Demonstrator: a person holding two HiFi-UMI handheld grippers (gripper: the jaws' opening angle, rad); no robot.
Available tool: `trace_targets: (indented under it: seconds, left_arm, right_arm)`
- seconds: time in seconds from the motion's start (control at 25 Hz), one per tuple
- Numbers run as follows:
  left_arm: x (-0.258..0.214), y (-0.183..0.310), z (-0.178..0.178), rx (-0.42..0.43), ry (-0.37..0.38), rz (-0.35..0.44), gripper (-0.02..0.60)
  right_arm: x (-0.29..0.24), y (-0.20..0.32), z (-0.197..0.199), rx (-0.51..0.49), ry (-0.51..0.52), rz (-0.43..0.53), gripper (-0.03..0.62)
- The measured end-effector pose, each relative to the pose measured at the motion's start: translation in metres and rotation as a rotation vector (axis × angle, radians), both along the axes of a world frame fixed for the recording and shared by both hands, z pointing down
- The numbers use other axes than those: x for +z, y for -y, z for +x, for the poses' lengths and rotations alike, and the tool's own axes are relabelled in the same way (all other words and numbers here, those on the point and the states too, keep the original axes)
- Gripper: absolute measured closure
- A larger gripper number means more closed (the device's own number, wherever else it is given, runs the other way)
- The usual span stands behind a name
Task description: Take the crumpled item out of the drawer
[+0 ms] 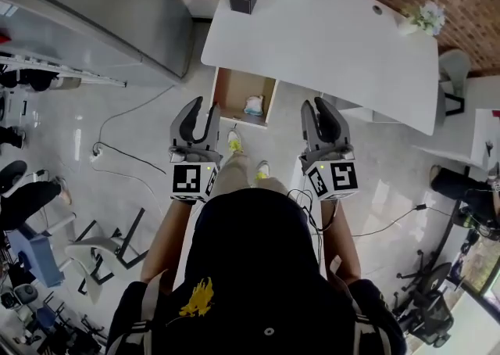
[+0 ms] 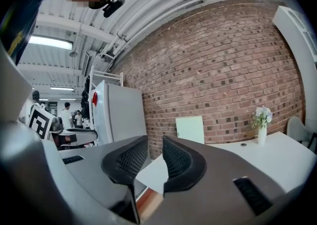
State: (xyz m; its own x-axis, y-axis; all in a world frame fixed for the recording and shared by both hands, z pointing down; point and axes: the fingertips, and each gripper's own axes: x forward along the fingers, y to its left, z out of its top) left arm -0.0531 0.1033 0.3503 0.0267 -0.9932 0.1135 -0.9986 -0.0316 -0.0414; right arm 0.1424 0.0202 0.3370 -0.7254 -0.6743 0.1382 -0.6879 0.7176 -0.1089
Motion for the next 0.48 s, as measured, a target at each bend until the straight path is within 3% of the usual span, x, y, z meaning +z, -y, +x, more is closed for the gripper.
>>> trace_targets:
  seconds: [0.24,0.48]
  left_arm:
    - [0.052,0.038,-0.037,0.123,-0.086,-0.073,0.357]
    - [0.068,0.084,-0.069,0.189,-0.094,-0.067,0.353]
  right_arm:
    - [0.032,0.011,-0.064,-0.049,-0.119,-0.065,0.350]
    - [0.131,0.022,-0.113,-0.093,-0.271,-0.311,0.332]
